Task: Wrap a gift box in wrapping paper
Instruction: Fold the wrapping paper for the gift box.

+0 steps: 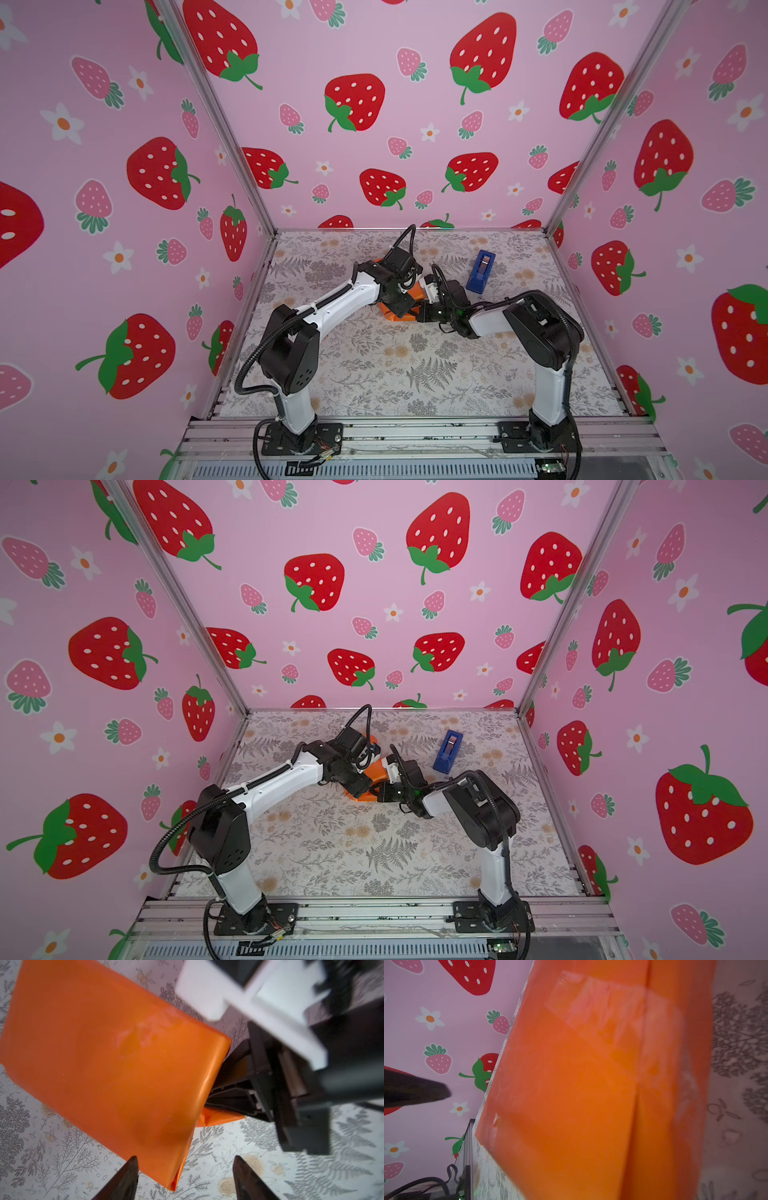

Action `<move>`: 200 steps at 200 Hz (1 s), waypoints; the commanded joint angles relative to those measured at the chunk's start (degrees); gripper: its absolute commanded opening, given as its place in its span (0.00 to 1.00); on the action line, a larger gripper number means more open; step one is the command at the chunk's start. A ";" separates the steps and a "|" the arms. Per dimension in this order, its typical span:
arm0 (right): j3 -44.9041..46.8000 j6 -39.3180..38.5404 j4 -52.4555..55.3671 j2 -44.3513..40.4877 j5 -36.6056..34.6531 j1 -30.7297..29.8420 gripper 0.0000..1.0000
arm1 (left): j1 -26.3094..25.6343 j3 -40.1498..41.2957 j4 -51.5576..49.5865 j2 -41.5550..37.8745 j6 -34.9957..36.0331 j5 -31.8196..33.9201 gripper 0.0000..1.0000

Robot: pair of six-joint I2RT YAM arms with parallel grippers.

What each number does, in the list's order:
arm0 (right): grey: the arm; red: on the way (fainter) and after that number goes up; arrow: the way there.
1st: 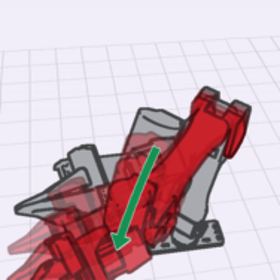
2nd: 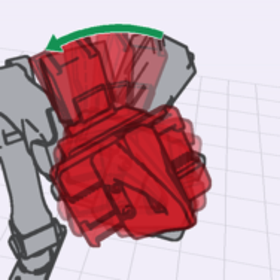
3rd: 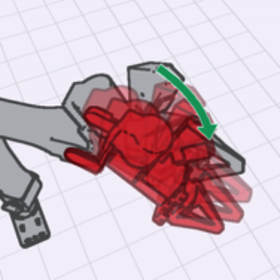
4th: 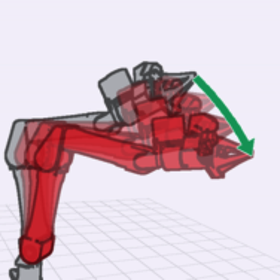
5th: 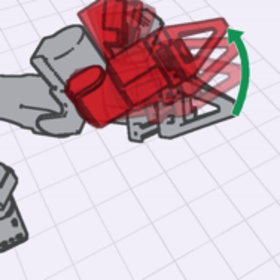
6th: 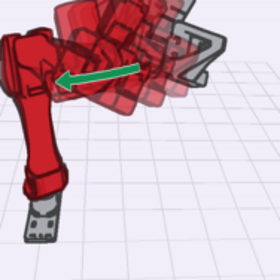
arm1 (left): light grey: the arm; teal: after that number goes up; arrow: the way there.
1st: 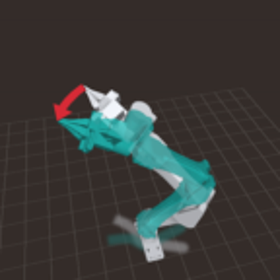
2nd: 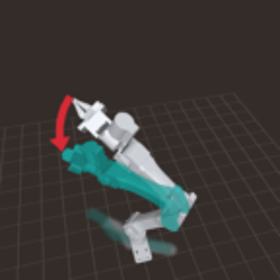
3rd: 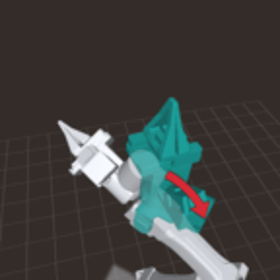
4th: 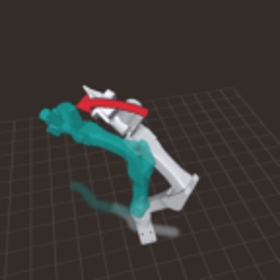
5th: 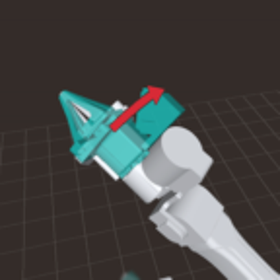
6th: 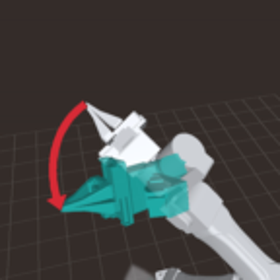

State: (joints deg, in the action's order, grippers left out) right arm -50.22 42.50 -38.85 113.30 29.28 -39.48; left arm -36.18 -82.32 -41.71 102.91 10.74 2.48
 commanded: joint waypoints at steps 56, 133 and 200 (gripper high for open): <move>-0.23 -0.07 0.27 -0.38 0.27 0.37 0.00 | 0.24 8.77 14.29 -0.52 3.06 12.35 0.84; 1.10 -0.07 0.62 -2.56 -0.77 0.38 0.05 | 0.17 10.50 17.32 0.80 1.97 17.65 0.78; 7.77 -11.03 5.35 -12.75 -3.54 1.43 0.41 | 0.32 10.53 17.10 1.50 1.75 17.94 0.77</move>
State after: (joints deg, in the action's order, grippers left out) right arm -45.15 38.28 -35.33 103.79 26.74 -38.65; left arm -35.90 -72.27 -24.97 103.72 12.23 19.09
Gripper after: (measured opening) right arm 0.400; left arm 0.773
